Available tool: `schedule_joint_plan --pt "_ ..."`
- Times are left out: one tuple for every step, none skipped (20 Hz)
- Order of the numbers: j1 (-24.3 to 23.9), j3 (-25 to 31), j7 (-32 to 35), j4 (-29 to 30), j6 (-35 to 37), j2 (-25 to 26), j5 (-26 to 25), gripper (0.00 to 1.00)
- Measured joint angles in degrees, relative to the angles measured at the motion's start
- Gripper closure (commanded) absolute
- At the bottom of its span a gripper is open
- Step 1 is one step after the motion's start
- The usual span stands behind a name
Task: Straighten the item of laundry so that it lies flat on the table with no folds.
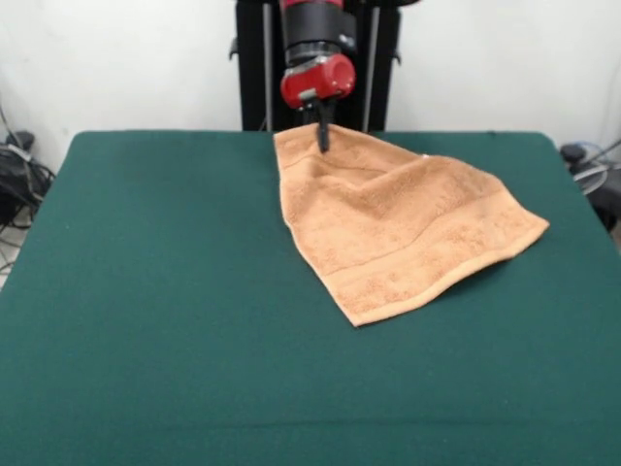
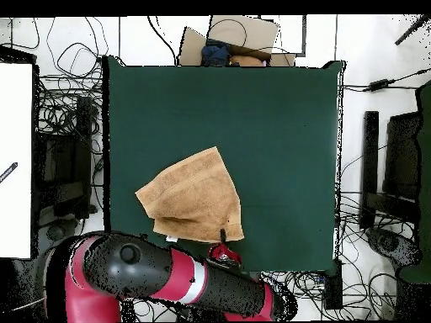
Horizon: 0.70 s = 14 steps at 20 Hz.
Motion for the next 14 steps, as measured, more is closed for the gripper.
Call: schedule_joint_plan --pt "-0.3 -0.2 0.0 -0.4 -0.3 0.5 0.0 1.0" --pt "-0.7 -0.4 0.0 -1.0 -0.7 1.2 0.0 1.0" --pt "-1.0 -0.5 0.0 -1.3 -0.9 1.7 0.0 1.0" --pt "-1.3 -0.7 -0.1 -1.9 -1.2 2.4 0.0 1.0" --pt "-1.6 -0.9 -0.2 -2.4 -1.4 3.0 0.0 1.0" --pt "-2.1 -1.2 -0.4 -3.0 -1.6 3.8 0.0 1.0" --pt "-2.5 -1.5 -0.5 -3.6 -1.8 4.6 0.1 1.0" --pt "-2.8 -1.7 -0.5 -4.0 -1.8 5.0 0.1 1.0" --pt "-3.3 -1.9 -0.6 -4.6 -2.0 5.7 0.1 1.0" --pt "-3.8 -2.0 -0.7 -5.2 -2.1 6.5 0.1 1.0" --pt "-4.1 -2.1 -0.8 -5.5 -2.1 6.9 0.1 1.0" --pt "-4.6 -2.2 -1.0 -6.2 -2.2 7.6 0.2 1.0" --pt "-5.5 -2.3 -1.8 -7.6 -2.4 9.1 0.1 1.0" --pt "-5.7 -2.3 -2.1 -7.9 -2.8 9.4 0.0 1.0"
